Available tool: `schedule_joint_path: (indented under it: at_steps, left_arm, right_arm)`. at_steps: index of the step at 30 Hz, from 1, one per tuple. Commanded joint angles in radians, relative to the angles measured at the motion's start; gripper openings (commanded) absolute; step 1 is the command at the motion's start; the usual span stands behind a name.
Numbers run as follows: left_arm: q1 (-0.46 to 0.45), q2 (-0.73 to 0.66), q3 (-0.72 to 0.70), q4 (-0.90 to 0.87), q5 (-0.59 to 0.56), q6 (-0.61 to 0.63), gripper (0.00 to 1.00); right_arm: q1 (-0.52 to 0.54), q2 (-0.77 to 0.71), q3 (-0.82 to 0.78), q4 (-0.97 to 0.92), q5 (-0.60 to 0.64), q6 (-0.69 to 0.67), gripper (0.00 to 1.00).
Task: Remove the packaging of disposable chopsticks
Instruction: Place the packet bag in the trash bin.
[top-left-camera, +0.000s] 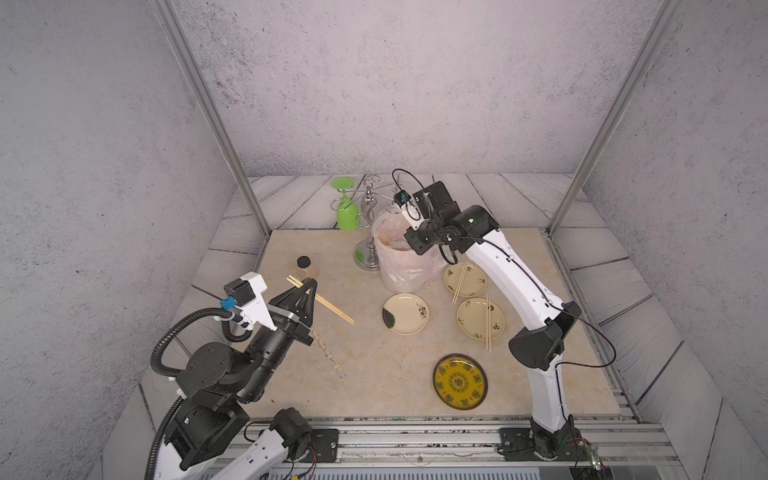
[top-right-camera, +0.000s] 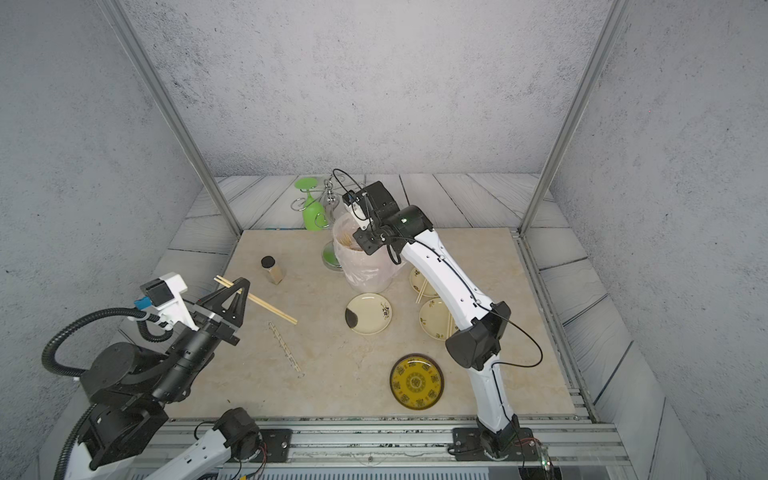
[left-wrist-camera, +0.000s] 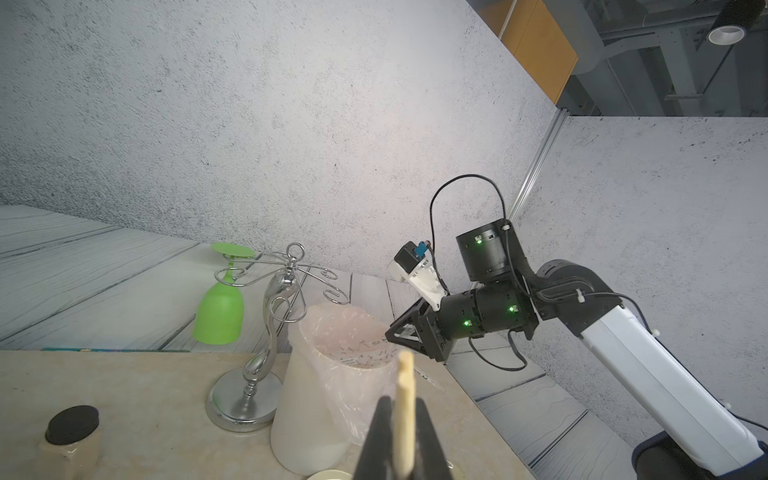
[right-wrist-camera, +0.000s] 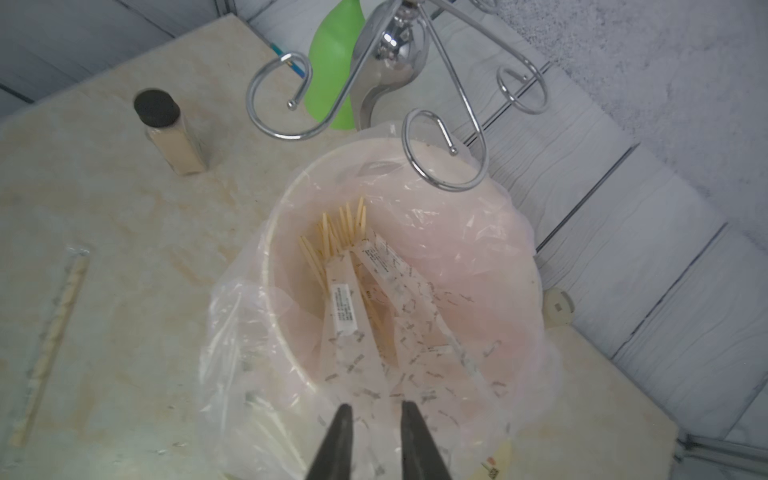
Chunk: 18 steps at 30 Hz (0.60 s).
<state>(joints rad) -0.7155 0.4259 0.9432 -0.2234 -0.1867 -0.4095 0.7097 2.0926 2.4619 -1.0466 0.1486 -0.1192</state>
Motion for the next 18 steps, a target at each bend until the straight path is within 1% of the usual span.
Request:
schedule_joint_path:
  at_steps: [1,5,8,14,18]
  left_arm:
    - [-0.001,-0.006,-0.006,0.010,-0.009,0.017,0.00]
    - [-0.001,0.000,-0.002,0.006,-0.003,0.012,0.00]
    - [-0.001,0.007,-0.005,0.009,-0.002,0.009,0.00]
    - [-0.001,0.015,-0.007,0.012,0.004,0.004,0.00]
    - [-0.001,0.019,-0.007,0.012,0.003,0.003,0.00]
  right_arm:
    - [-0.004,0.042,0.048,0.052,-0.009,-0.005,0.54]
    - [-0.003,0.006,0.047,0.085,-0.020,0.029,0.77]
    - [-0.006,-0.024,0.025,0.107,-0.027,0.062,0.86]
    - [-0.039,-0.045,0.002,0.106,-0.041,0.143,0.90]
    - [-0.079,-0.046,-0.022,0.139,-0.022,0.162,0.92]
